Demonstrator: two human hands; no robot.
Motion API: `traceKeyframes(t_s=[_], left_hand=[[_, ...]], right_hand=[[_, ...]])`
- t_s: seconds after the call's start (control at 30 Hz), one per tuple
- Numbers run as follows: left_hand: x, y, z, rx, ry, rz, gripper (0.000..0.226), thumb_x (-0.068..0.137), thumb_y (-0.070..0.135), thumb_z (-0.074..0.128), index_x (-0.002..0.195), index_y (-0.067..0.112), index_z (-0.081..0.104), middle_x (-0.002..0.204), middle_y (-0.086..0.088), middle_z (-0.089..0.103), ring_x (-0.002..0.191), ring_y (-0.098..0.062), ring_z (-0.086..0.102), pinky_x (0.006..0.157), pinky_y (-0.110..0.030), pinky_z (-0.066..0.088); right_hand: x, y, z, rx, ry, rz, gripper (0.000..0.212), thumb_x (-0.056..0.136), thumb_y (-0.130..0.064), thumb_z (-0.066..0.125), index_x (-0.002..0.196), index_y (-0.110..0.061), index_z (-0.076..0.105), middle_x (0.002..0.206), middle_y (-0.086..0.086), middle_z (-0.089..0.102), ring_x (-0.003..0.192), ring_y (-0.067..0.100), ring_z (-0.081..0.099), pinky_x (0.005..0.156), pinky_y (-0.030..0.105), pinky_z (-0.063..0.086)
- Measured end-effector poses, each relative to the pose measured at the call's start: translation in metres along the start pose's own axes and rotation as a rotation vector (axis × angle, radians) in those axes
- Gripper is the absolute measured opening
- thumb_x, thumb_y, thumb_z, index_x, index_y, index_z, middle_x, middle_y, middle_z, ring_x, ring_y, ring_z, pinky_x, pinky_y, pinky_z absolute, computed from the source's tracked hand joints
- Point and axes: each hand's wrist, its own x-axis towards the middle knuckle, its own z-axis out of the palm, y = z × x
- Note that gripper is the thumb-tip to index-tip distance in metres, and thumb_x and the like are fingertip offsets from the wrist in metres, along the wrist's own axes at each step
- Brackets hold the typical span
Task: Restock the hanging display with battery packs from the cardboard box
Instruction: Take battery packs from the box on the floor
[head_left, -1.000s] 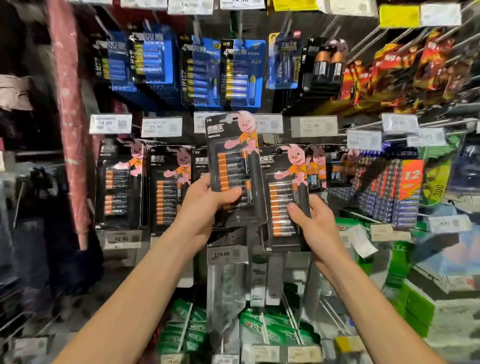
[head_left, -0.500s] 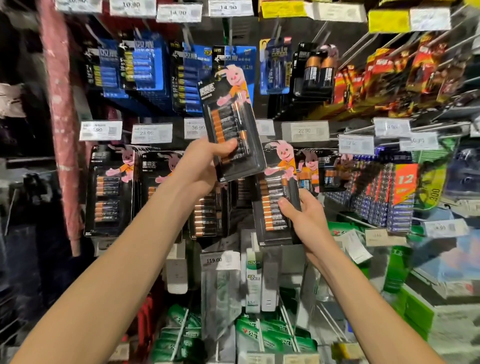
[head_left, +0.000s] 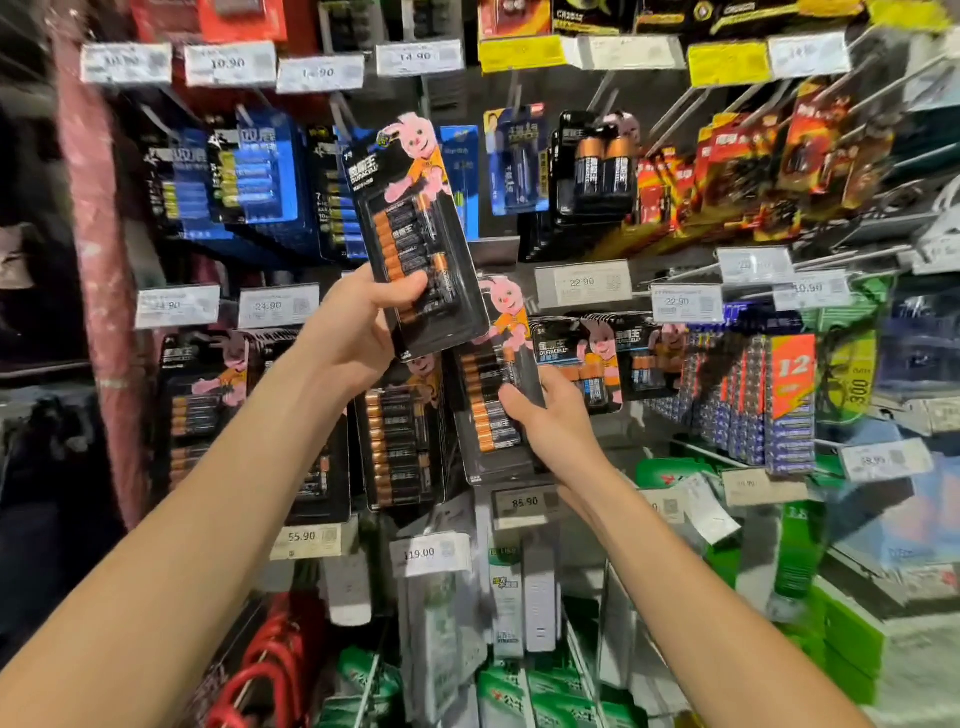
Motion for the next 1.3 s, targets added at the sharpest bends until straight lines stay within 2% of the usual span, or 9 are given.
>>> traceKeyframes(t_s=[0.1,0.2,0.37,0.5,0.83,0.93,1.07,1.17,1.3], left_hand=[[0.002,0.000,-0.003,-0.017,0.002,0.004,0.026,0.090,-0.001,0.062,0.109,0.016,0.066,0.105,-0.001,0.075,0.109,-0.023,0.071,0.077,-0.035,0.061],[0.001,0.000,-0.003,-0.020,0.003,-0.003,0.025,0.090,-0.001,0.062,0.107,0.017,0.067,0.104,0.000,0.076,0.109,-0.022,0.070,0.076,-0.035,0.061],[0.000,-0.002,-0.004,-0.029,0.019,-0.017,0.023,0.091,0.001,0.064,0.108,0.016,0.067,0.109,-0.004,0.074,0.110,-0.024,0.071,0.078,-0.037,0.062],[0.000,-0.001,-0.004,-0.025,0.009,-0.013,0.024,0.091,0.001,0.063,0.109,0.015,0.066,0.108,-0.003,0.074,0.106,-0.022,0.072,0.079,-0.038,0.062],[-0.006,-0.009,-0.006,-0.028,0.001,-0.035,0.026,0.091,0.001,0.063,0.113,0.016,0.065,0.117,-0.004,0.073,0.114,-0.023,0.070,0.081,-0.041,0.062],[-0.009,-0.012,-0.007,-0.009,0.003,-0.037,0.035,0.091,0.001,0.064,0.124,0.013,0.064,0.123,-0.008,0.072,0.116,-0.025,0.069,0.087,-0.045,0.061],[-0.021,-0.021,-0.011,0.092,0.021,-0.028,0.028,0.090,0.002,0.066,0.114,0.016,0.065,0.111,-0.004,0.074,0.112,-0.025,0.068,0.094,-0.053,0.057],[-0.036,-0.035,-0.014,0.145,0.019,-0.046,0.026,0.089,0.000,0.066,0.109,0.016,0.067,0.104,-0.003,0.075,0.103,-0.024,0.070,0.091,-0.049,0.056],[-0.058,-0.059,-0.024,0.167,0.036,-0.113,0.036,0.086,-0.003,0.070,0.120,0.007,0.063,0.108,-0.010,0.075,0.104,-0.029,0.070,0.087,-0.046,0.056]], right_hand=[[0.008,0.001,0.009,-0.015,0.008,0.021,0.011,0.100,-0.020,0.062,0.110,-0.018,0.063,0.099,-0.006,0.066,0.088,0.005,0.061,0.071,0.014,0.044],[0.011,0.004,0.016,-0.006,0.027,0.056,0.033,0.097,-0.029,0.065,0.126,-0.014,0.060,0.122,0.002,0.066,0.113,0.017,0.062,0.095,0.032,0.051],[0.011,0.012,0.019,0.049,0.066,0.073,0.031,0.096,-0.023,0.066,0.125,-0.012,0.062,0.121,0.002,0.068,0.113,0.018,0.063,0.096,0.032,0.051],[0.007,0.016,0.020,0.079,0.117,0.054,0.007,0.097,-0.012,0.063,0.102,-0.007,0.065,0.093,-0.001,0.065,0.083,0.010,0.059,0.077,0.026,0.048],[0.009,0.016,0.024,0.116,0.141,0.196,0.012,0.098,-0.014,0.061,0.104,-0.003,0.061,0.097,0.013,0.063,0.088,0.017,0.054,0.078,0.030,0.044],[0.012,0.022,0.027,0.112,0.143,0.212,0.009,0.099,-0.017,0.062,0.099,-0.008,0.061,0.092,0.005,0.060,0.080,0.012,0.052,0.071,0.025,0.041],[0.015,0.031,0.037,0.038,0.192,0.255,0.030,0.092,-0.043,0.068,0.088,-0.019,0.050,0.090,-0.001,0.053,0.089,0.019,0.046,0.078,0.035,0.040],[0.010,0.038,0.036,0.006,0.256,0.291,0.047,0.095,-0.038,0.066,0.062,-0.020,0.038,0.053,-0.016,0.040,0.069,0.016,0.039,0.068,0.031,0.032],[-0.003,0.038,0.030,-0.045,0.257,0.274,0.028,0.092,-0.037,0.067,0.071,-0.031,0.049,0.075,-0.015,0.051,0.085,0.019,0.052,0.070,0.031,0.039]])
